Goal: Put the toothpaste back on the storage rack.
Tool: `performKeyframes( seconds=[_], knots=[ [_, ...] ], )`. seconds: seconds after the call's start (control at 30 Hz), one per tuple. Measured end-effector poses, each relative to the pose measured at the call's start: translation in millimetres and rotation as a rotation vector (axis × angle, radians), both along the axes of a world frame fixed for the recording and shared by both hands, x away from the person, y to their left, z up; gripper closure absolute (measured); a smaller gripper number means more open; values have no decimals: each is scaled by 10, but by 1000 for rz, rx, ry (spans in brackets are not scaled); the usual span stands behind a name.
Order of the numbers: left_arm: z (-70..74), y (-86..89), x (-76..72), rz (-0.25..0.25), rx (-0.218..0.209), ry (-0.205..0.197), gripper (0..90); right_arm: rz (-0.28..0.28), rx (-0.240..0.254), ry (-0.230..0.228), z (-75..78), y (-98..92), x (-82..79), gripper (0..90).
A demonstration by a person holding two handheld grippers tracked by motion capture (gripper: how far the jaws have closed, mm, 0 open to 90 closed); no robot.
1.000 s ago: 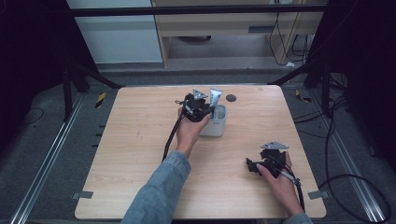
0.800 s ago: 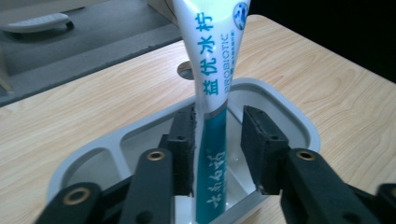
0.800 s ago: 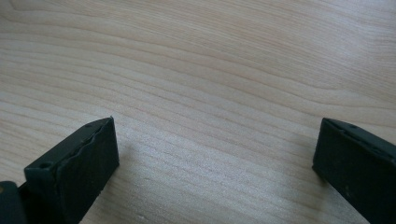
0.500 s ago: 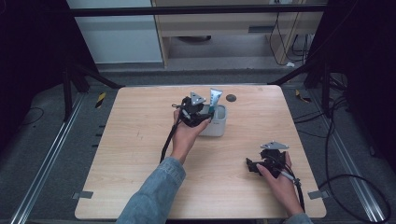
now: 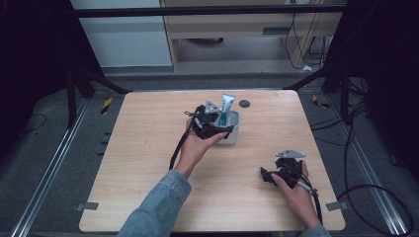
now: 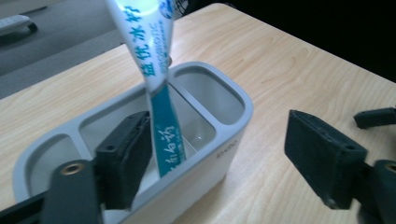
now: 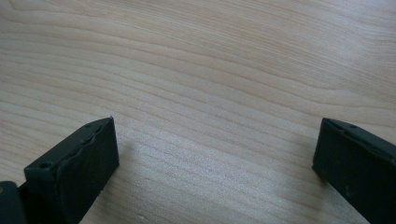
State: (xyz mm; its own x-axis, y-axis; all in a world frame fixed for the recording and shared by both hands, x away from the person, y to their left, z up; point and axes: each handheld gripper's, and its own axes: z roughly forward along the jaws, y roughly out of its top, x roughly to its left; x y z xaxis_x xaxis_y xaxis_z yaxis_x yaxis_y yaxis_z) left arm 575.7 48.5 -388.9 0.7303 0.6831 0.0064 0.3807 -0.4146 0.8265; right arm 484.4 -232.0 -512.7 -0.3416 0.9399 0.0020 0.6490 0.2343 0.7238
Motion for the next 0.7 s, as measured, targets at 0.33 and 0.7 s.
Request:
performKeyframes(
  seconds=[0.33, 0.7],
  knots=[
    [19, 5, -120, -25, 34, 16, 101, 0, 0, 0, 0, 0, 0, 5],
    [21, 271, -340, -34, 15, 8, 94, 0, -2, -1, 0, -1, -1, 5]
  ],
)
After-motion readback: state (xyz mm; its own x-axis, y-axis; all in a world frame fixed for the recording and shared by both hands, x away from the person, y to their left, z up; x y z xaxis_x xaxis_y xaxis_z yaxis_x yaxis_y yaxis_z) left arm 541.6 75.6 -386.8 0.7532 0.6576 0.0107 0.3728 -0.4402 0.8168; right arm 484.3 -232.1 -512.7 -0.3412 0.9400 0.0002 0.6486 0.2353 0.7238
